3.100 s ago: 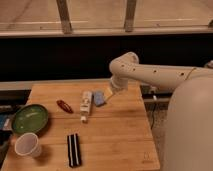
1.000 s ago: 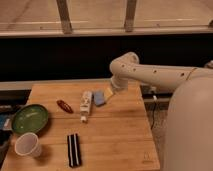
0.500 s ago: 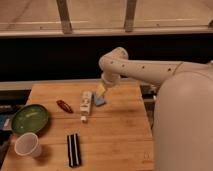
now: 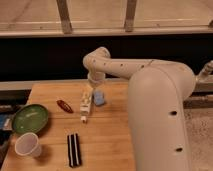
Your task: Wipe the white sponge on the table
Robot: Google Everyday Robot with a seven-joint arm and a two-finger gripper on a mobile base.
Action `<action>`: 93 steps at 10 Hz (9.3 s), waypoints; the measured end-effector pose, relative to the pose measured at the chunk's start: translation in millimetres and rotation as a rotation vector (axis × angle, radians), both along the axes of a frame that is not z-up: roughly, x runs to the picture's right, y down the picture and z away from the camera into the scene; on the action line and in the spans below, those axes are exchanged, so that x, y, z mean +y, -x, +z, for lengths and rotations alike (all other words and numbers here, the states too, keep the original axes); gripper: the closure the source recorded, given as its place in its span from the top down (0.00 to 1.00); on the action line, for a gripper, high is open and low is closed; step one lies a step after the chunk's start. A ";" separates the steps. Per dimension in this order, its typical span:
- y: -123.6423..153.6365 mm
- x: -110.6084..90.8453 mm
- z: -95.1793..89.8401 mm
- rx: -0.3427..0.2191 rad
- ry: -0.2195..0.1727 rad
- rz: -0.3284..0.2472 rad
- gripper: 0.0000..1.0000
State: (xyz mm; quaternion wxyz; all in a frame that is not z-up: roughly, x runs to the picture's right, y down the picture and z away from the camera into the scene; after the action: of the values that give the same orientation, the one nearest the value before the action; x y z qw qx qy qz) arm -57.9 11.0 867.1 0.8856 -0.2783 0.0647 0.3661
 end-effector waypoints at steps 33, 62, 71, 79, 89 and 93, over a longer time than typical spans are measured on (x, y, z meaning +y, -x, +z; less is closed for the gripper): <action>-20.4 54.5 86.1 0.065 0.163 0.089 0.51; -10.2 41.1 46.8 0.091 0.239 -0.050 0.00; -96.9 115.4 -27.8 0.255 0.307 0.108 0.00; -192.5 82.2 21.8 0.407 0.341 0.232 0.00; -47.7 56.3 17.2 0.226 0.251 -0.027 0.00; -66.5 88.8 -20.8 0.268 0.238 0.050 0.00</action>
State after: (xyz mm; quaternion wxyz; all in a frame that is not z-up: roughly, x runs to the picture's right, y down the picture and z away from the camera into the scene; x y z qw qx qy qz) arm 8.6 99.8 846.3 0.8206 -0.3313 0.2180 0.4115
